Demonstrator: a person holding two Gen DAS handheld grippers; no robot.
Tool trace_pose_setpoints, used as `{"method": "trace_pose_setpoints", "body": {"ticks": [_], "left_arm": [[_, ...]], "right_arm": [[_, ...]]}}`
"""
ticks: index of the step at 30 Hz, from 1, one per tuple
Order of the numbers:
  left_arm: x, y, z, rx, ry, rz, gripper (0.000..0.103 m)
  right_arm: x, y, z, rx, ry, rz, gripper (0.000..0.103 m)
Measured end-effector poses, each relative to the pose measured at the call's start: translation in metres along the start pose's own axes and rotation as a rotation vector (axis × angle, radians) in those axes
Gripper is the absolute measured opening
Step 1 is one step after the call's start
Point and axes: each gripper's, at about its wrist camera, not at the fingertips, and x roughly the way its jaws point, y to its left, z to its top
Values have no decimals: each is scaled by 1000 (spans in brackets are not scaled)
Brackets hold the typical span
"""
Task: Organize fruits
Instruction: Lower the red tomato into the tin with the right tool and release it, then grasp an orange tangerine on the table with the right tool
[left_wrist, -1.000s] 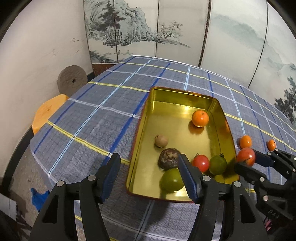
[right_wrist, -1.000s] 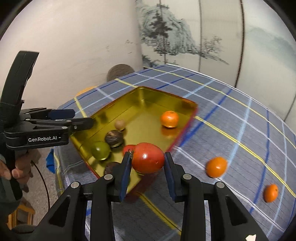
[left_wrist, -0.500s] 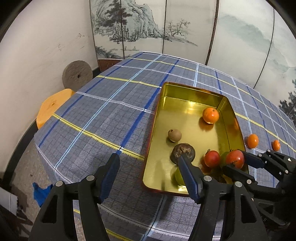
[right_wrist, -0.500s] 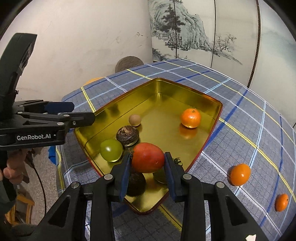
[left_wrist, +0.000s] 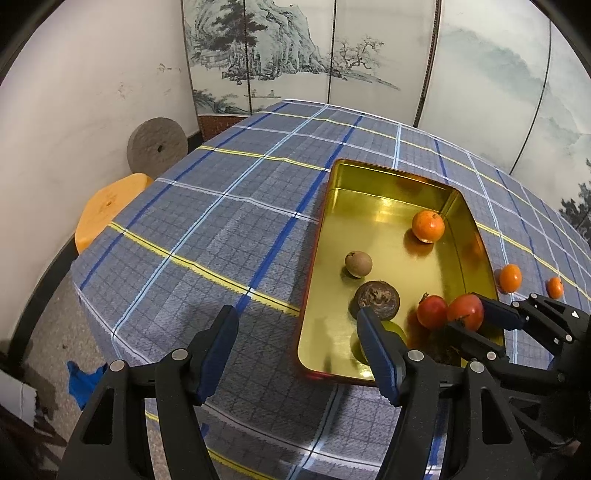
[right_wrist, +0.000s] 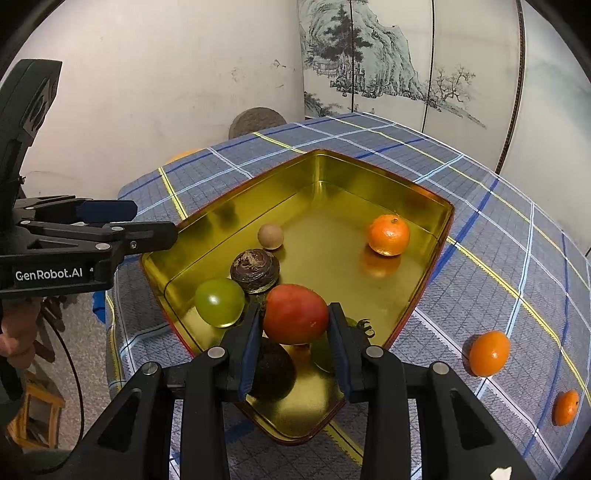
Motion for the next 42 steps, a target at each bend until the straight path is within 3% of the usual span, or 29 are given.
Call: {"method": "trace_pose_setpoints", "body": {"ticks": [34,42], "left_arm": [[1,-23,0,46,2,-28,68],[-4,-53,9,93,-22,-72,68]], "right_arm": [[-16,-12,-6,55,-35,8,38],[-46,-44,-15,124,-84,-49,40]]}}
